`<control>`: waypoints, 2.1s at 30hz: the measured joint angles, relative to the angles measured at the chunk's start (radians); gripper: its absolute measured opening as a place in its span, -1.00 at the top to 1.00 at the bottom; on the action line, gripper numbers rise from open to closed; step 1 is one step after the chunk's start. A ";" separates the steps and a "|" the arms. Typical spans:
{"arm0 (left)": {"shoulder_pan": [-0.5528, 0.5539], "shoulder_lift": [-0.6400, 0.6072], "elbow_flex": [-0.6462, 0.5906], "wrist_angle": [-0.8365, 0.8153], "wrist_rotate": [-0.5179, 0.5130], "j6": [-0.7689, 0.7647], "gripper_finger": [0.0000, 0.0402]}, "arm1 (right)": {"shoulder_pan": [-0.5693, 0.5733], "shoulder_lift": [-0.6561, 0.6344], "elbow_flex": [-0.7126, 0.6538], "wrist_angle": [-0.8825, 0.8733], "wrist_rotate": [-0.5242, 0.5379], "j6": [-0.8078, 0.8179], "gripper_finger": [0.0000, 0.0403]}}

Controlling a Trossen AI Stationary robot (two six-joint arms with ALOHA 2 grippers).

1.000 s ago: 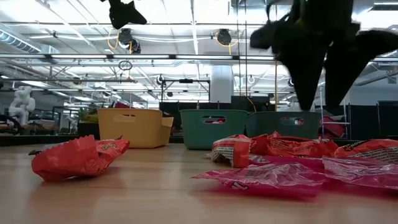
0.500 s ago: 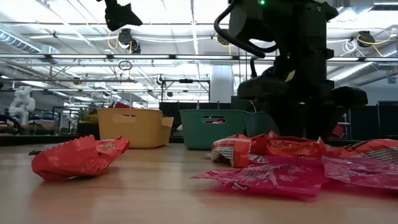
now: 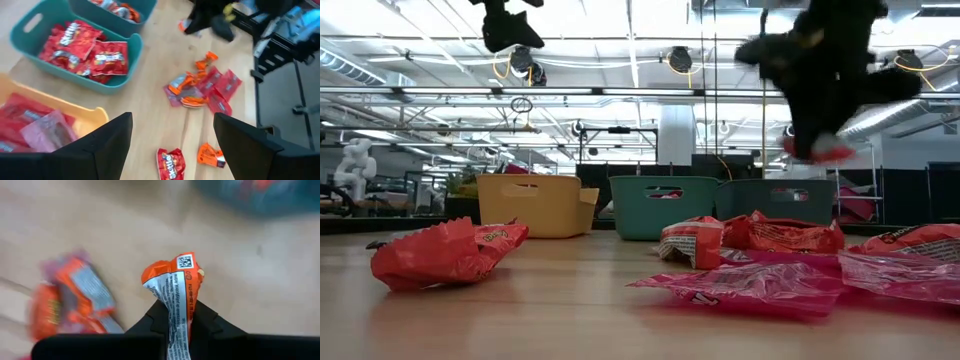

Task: Sort candy
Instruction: Put the orange candy into the top right blue bin, then put the red candy into the top left yellow bin

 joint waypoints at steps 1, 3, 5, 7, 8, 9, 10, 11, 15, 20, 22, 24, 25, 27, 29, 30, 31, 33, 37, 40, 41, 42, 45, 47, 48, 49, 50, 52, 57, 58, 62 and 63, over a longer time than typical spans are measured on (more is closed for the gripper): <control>-0.001 0.000 0.000 -0.001 -0.011 -0.011 -0.43 | -0.002 -0.036 0.001 -0.006 0.038 -0.002 0.86; -0.008 0.000 0.000 -0.002 -0.036 -0.051 -0.43 | -0.014 -0.109 0.006 -0.035 0.112 -0.019 0.89; -0.022 0.000 0.000 -0.004 -0.067 -0.103 -0.43 | -0.042 -0.166 0.005 -0.064 0.179 -0.063 0.91; -0.041 0.000 0.000 -0.003 -0.108 -0.153 -0.43 | -0.085 -0.207 0.005 -0.062 0.206 -0.131 0.92; -0.052 0.000 0.000 -0.004 -0.136 -0.180 -0.43 | -0.110 -0.228 0.005 -0.064 0.211 -0.176 0.92; -0.065 0.000 0.000 -0.004 -0.165 -0.208 -0.43 | -0.137 -0.246 0.005 -0.067 0.214 -0.221 0.92; -0.078 0.000 0.000 -0.004 -0.192 -0.237 -0.43 | -0.165 -0.262 0.005 -0.067 0.216 -0.263 0.92; -0.093 0.000 0.000 -0.003 -0.218 -0.265 -0.43 | -0.194 -0.274 0.005 -0.067 0.216 -0.307 0.92; -0.156 0.000 0.000 -0.003 -0.299 -0.362 -0.43 | -0.307 -0.283 0.005 -0.067 0.216 -0.482 0.90; -0.243 0.000 0.000 -0.002 -0.398 -0.495 -0.43 | -0.438 -0.261 -0.009 -0.036 0.144 -0.702 0.88; -0.286 0.000 0.000 0.000 -0.447 -0.555 -0.43 | -0.479 -0.257 -0.034 -0.018 0.103 -0.761 0.88; -0.335 0.001 0.000 0.000 -0.508 -0.611 -0.43 | -0.511 -0.260 -0.072 0.035 0.072 -0.815 0.88; -0.360 0.004 0.000 0.000 -0.540 -0.639 -0.43 | -0.525 -0.264 -0.094 0.064 0.057 -0.842 0.88; -0.412 0.013 0.000 0.000 -0.601 -0.694 -0.43 | -0.553 -0.269 -0.143 0.121 0.006 -0.895 0.87; -0.456 0.029 0.000 0.004 -0.645 -0.737 -0.43 | -0.579 -0.272 -0.184 0.193 -0.055 -0.945 0.87; -0.476 0.039 0.000 0.011 -0.661 -0.753 -0.43 | -0.591 -0.272 -0.202 0.222 -0.078 -0.963 0.87; -0.493 0.051 0.000 0.026 -0.674 -0.764 -0.43 | -0.602 -0.272 -0.222 0.245 -0.094 -0.977 0.87; -0.523 0.077 0.000 0.071 -0.691 -0.765 -0.43 | -0.617 -0.272 -0.252 0.275 -0.097 -0.994 0.87; -0.561 0.129 0.000 0.158 -0.695 -0.765 -0.43 | -0.634 -0.273 -0.270 0.279 -0.094 -1.036 0.85; -0.577 0.160 0.000 0.177 -0.695 -0.765 -0.43 | -0.641 -0.273 -0.270 0.290 -0.094 -1.051 0.76; -0.583 0.169 0.000 0.182 -0.695 -0.765 -0.43 | -0.642 -0.273 -0.270 0.293 -0.094 -1.053 0.72; -0.588 0.176 0.000 0.187 -0.695 -0.766 -0.43 | -0.642 -0.273 -0.270 0.295 -0.094 -1.053 0.66; -0.597 0.190 0.000 0.188 -0.695 -0.789 -0.43 | -0.641 -0.273 -0.270 0.292 -0.095 -1.046 0.49; -0.604 0.193 0.000 0.188 -0.695 -0.788 -0.43 | -0.641 -0.274 -0.270 0.280 -0.099 -1.039 0.36; -0.608 0.193 0.000 0.188 -0.695 -0.784 -0.43 | -0.641 -0.277 -0.270 0.271 -0.099 -1.037 0.30; -0.613 0.193 0.000 0.188 -0.694 -0.775 -0.43 | -0.641 -0.282 -0.270 0.265 -0.099 -1.035 0.24; -0.616 0.192 0.000 0.188 -0.692 -0.761 -0.43 | -0.640 -0.291 -0.270 0.262 -0.099 -1.029 0.19; -0.625 0.190 0.000 0.186 -0.679 -0.736 -0.43 | -0.638 -0.319 -0.270 0.249 -0.099 -0.999 0.10; -0.640 0.189 0.000 0.177 -0.644 -0.708 -0.43 | -0.598 -0.446 -0.270 0.250 -0.095 -0.893 -0.03; -0.643 0.189 0.000 0.177 -0.640 -0.698 -0.43 | -0.581 -0.477 -0.270 0.255 -0.094 -0.870 -0.04; -0.655 0.189 0.000 0.175 -0.637 -0.653 -0.43 | -0.489 -0.593 -0.270 0.277 -0.091 -0.767 -0.04; -0.656 0.189 0.000 0.174 -0.636 -0.639 -0.43 | -0.462 -0.616 -0.269 0.284 -0.087 -0.748 -0.04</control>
